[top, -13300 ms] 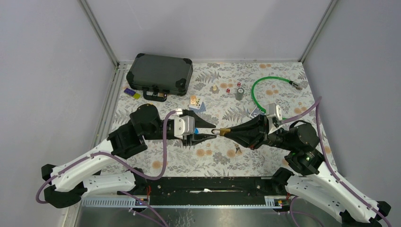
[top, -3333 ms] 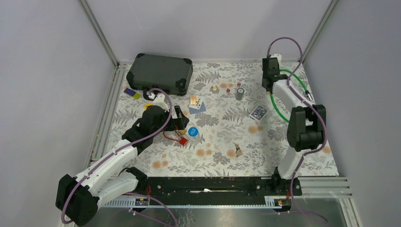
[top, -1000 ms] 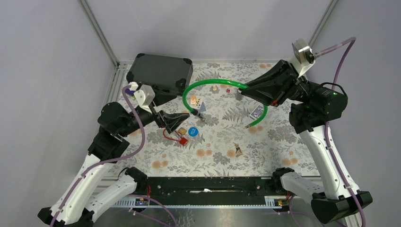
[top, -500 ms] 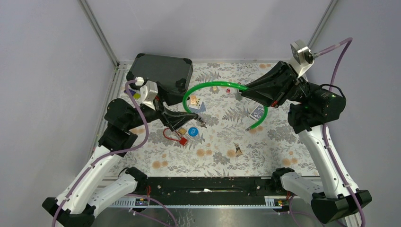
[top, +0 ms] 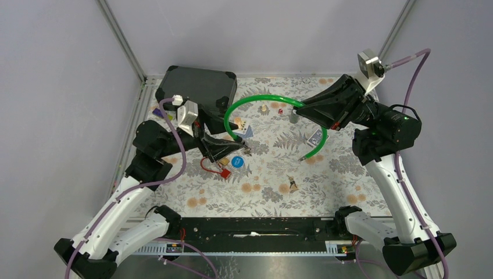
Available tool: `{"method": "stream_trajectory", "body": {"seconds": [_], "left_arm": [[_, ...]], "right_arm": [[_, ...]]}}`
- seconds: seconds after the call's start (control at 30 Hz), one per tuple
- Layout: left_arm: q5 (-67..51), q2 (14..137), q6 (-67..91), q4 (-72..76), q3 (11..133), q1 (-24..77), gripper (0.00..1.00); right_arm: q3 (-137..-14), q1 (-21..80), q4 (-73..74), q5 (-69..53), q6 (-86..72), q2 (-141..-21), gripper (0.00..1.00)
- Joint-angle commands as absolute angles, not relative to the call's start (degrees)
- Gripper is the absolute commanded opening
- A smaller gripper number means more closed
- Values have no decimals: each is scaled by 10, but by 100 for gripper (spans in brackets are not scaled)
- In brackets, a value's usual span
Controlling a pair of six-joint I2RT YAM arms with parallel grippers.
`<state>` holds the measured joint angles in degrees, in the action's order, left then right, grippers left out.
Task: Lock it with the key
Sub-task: Pick up the lock from the center of the board.
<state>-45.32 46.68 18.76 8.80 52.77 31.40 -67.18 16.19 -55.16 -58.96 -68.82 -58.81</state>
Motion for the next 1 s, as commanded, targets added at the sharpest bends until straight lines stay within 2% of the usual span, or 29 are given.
{"method": "stream_trajectory", "body": {"seconds": [0.0, 0.13, 0.3, 0.43, 0.57, 0.63, 0.77, 0.97], "left_arm": [[-494, 477, 196, 129, 533, 311, 64], [-511, 482, 196, 130, 535, 311, 56], [-517, 488, 198, 131, 536, 311, 37], [-514, 490, 200, 132, 537, 311, 32], [-496, 491, 207, 133, 537, 311, 8], [-484, 489, 209, 133, 534, 311, 2], [-437, 479, 216, 122, 530, 311, 0], [-342, 461, 203, 82, 532, 311, 0]], "right_arm": [[-675, 163, -593, -544, -676, -567, 0], [-672, 163, -579, -532, -664, -561, 0], [-671, 163, -565, -527, -649, -554, 0], [-669, 163, -556, -525, -642, -551, 0], [-664, 163, -547, -520, -632, -546, 0], [-660, 163, -543, -517, -626, -543, 0], [-654, 163, -517, -510, -601, -535, 0], [-660, 163, -391, -503, -547, -532, 0]]}}
